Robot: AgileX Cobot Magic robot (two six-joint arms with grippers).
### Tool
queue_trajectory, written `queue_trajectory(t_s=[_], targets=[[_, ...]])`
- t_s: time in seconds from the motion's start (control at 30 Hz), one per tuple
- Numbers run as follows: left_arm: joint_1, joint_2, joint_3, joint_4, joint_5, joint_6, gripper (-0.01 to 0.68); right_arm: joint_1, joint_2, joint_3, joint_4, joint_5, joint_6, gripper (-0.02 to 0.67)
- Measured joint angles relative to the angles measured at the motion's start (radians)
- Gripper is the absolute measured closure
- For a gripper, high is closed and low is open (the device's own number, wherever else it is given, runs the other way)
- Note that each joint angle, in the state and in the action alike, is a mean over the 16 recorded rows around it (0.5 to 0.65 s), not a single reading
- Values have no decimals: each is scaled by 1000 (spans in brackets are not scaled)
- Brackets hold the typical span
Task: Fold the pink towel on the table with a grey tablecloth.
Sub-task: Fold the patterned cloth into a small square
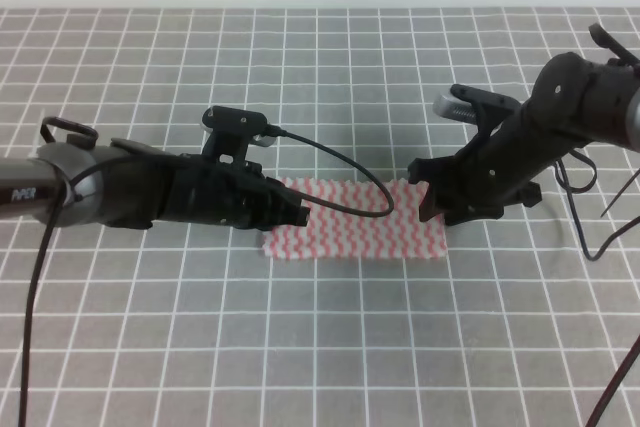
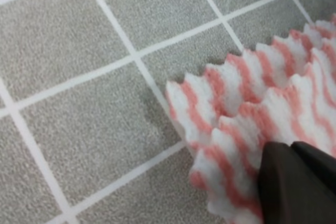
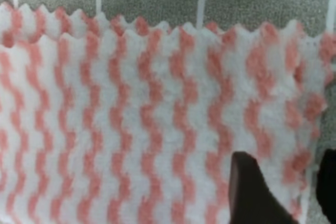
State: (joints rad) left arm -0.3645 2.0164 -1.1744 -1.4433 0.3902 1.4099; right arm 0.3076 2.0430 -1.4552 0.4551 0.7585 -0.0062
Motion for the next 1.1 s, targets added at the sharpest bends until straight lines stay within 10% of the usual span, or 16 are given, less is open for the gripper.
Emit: queue_trajectory(t_s=[0.57,1.1], targets=[[0,0,0,3,6,0,674,-2,25,-2,64,2,-28,406],[0,0,0,6,7,0,674,-1,17,-1,62,9,-29,631]])
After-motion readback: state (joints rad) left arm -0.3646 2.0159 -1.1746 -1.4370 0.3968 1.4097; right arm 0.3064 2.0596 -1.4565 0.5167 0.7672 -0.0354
